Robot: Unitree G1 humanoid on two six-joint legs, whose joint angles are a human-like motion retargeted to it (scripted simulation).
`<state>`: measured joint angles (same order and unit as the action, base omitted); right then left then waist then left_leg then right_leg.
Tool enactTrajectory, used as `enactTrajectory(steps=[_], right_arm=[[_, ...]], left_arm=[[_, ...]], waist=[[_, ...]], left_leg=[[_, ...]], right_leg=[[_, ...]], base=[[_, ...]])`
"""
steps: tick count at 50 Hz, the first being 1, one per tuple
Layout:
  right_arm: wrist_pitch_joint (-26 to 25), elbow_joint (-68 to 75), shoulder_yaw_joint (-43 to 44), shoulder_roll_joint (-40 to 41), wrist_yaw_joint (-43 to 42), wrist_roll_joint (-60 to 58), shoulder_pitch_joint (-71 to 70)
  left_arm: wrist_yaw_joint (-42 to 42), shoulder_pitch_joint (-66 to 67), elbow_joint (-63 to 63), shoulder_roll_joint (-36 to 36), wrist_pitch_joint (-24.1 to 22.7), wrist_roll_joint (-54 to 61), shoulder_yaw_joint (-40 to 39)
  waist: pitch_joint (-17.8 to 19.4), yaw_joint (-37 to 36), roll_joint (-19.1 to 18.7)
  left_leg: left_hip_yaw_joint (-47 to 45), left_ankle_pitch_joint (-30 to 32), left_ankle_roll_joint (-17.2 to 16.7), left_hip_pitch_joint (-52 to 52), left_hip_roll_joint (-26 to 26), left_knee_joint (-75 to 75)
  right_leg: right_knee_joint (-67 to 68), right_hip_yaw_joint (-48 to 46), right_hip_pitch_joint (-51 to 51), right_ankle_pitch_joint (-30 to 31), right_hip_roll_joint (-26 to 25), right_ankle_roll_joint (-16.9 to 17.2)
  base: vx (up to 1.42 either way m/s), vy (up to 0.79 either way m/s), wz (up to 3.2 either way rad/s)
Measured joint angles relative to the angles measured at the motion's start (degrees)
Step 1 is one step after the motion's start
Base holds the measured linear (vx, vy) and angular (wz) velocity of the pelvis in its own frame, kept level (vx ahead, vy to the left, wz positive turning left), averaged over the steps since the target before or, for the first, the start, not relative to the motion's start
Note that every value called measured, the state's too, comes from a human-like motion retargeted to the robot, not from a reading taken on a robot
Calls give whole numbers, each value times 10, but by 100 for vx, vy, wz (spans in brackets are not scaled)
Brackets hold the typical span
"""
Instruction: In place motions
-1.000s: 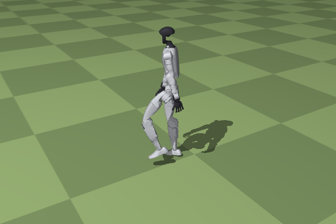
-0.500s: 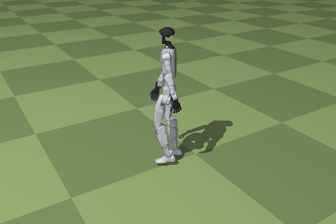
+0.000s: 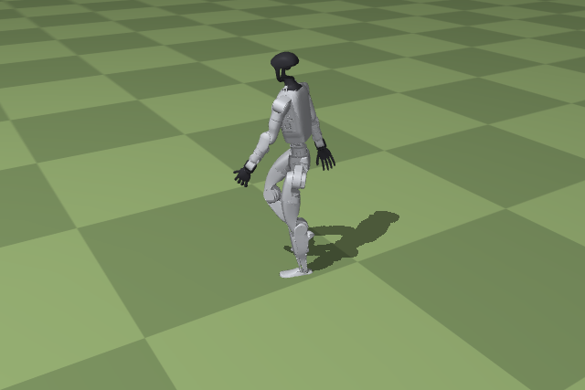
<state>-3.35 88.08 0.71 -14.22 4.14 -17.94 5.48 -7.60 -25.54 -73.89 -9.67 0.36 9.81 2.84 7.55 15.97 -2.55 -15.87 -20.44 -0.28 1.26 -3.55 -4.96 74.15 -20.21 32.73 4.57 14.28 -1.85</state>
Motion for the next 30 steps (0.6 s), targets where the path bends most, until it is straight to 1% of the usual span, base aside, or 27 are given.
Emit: enactTrajectory(steps=[2,5,7,10,15,17,20,22,25,27,28,30], right_arm=[[-5,21,22,-9,7,11,11],[-13,42,49,-18,7,32,32],[-18,43,62,-21,3,42,44],[-16,35,77,-19,4,49,53],[-10,17,72,-12,14,45,46],[-9,11,65,-6,18,43,40],[-8,5,50,8,21,47,26],[-7,2,41,18,20,49,13],[-2,-1,23,34,20,65,-9],[0,2,1,46,24,81,-28],[0,4,-12,53,27,86,-38],[-2,9,-45,70,42,96,-60]], left_arm=[[11,-23,26,-3,-14,-2,5],[12,-42,52,-6,-29,16,11],[11,-47,56,-3,-34,24,6],[13,-48,49,-2,-33,31,6],[7,-20,22,0,-27,23,16],[2,-3,3,6,-20,20,18],[-11,26,-29,19,-5,28,18],[-29,49,-46,30,8,42,15],[-54,86,-62,43,25,50,11],[-65,116,-65,45,33,35,4],[-69,133,-67,44,34,24,0],[-73,176,-69,39,37,-6,-12]], waist=[[6,20,-6],[-1,35,-7],[-6,40,-5],[-11,36,2],[-30,11,7],[-39,-5,7],[-53,-30,6],[-65,-48,9],[-78,-67,22],[-85,-82,32],[-90,-97,38],[-100,-136,48]], left_leg=[[4,5,0,5,-10,-3],[-8,8,0,11,-17,-4],[-13,9,-1,11,-18,-5],[-20,8,-3,2,-15,-3],[-47,2,-10,-14,-11,6],[-59,1,-13,-22,-10,11],[-69,-2,-18,-31,-7,17],[-76,-2,-20,-36,1,20],[-77,-4,-22,-42,26,21],[-76,-6,-24,-49,41,21],[-82,-7,-26,-54,48,21],[-100,-10,-34,-66,52,19]], right_leg=[[46,7,47,-8,-7,10],[80,9,96,-7,-4,10],[81,6,107,-6,1,8],[54,7,93,1,-4,11],[-50,14,12,24,-41,25],[-114,24,-36,38,-69,35],[-240,45,-122,59,-114,60],[-343,63,-187,74,-134,78],[-500,57,-286,93,-131,96],[-584,49,-337,17,-128,98],[-616,49,-354,-2,-127,93],[-663,62,-373,-13,-128,78]], base=[[6,3,46],[12,-3,16],[15,-1,-6],[11,-2,-27],[11,-4,-54],[11,-7,-55],[9,-6,-43],[2,-7,-32],[2,0,1],[3,-8,-18],[13,-9,-68],[14,-12,-102]])
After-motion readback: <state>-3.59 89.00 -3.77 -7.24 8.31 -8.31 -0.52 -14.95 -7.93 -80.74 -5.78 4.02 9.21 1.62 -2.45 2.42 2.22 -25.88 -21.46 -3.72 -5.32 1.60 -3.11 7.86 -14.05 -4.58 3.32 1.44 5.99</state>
